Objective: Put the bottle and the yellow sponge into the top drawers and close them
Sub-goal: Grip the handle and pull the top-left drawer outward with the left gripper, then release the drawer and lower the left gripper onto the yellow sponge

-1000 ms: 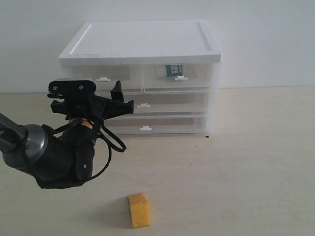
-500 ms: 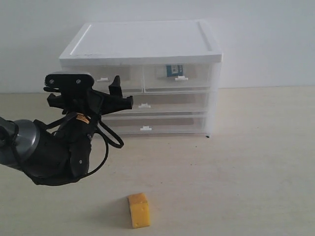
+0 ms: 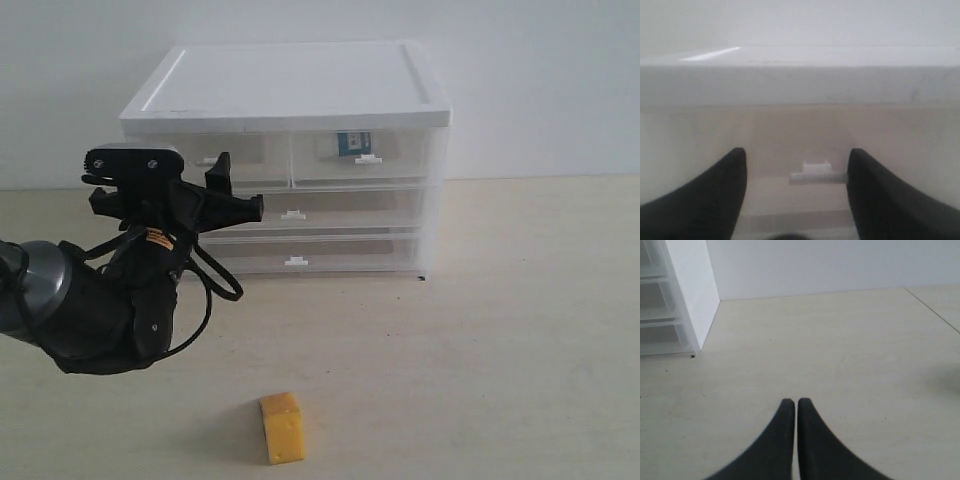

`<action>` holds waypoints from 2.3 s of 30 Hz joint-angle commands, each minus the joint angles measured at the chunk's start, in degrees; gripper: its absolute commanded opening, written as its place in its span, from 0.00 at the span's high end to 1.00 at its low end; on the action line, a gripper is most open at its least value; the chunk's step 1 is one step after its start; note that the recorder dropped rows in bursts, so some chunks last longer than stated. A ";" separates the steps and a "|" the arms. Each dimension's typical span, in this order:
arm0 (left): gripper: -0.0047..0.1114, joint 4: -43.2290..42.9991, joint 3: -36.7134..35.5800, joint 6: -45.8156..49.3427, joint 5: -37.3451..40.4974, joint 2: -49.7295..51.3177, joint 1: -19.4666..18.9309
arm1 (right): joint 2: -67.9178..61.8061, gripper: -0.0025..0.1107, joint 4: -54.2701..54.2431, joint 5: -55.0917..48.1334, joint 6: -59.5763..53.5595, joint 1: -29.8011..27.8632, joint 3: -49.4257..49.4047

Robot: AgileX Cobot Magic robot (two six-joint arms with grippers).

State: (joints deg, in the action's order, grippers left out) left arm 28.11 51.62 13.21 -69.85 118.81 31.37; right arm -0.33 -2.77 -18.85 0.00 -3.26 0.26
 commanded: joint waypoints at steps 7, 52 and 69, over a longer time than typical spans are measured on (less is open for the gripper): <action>0.92 -2.03 -0.04 1.20 -0.11 -0.22 -0.85 | 0.33 0.98 0.30 0.23 0.00 -0.09 -0.26; 0.30 17.72 -24.74 5.22 3.48 -21.38 18.63 | 0.33 0.98 0.30 0.35 0.00 -0.09 -0.26; 0.93 15.61 -24.34 28.01 46.40 -39.73 20.91 | 0.33 0.98 0.30 0.35 0.00 -0.09 -0.26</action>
State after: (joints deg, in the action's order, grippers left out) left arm 43.74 25.87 38.73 -29.40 80.21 51.89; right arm -0.33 -2.77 -18.85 0.00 -3.26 0.26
